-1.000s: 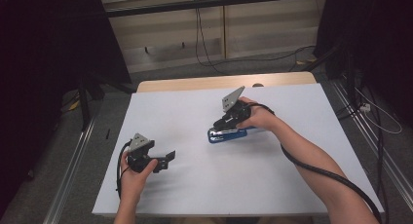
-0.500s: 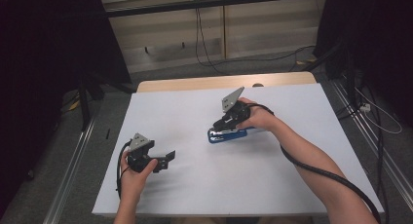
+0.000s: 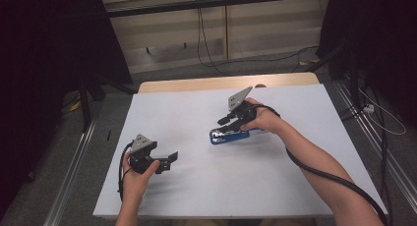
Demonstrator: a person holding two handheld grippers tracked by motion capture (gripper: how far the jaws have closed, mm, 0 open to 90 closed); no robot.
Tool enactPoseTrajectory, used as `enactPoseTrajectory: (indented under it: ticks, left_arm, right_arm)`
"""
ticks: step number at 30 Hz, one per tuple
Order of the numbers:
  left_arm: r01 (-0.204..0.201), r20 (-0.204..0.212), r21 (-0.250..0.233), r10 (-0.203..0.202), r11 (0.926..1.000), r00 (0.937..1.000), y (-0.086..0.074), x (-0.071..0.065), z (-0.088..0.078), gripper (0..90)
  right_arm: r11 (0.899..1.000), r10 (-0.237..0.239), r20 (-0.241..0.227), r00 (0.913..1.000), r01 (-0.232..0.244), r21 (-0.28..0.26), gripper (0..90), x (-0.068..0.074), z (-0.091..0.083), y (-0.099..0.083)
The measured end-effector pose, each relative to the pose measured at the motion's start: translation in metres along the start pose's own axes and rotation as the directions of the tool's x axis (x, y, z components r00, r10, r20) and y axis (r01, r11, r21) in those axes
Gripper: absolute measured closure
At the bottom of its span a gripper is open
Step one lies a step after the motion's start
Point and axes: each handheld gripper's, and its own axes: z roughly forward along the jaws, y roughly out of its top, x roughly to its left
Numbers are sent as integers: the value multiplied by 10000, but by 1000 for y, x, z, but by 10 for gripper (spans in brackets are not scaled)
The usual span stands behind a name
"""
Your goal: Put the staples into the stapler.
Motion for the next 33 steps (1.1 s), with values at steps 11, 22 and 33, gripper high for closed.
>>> enactPoseTrajectory:
  ticks: [11,22,33]
  left_arm:
    - [-118,334,0,118,9999,9994,5,-7,8,54]
    - [-261,564,44,258,9997,9981,8,-12,19,55]
    - [-356,729,-110,363,9993,9967,14,-14,21,56]
  right_arm:
    - [9889,1431,1375,9801,-1359,-599,400,12,-27,-15]
    - [9694,2451,2623,9333,-2324,-788,217,25,-55,-35]
    - [9607,2777,3494,8949,-2600,-976,154,40,-74,-43]
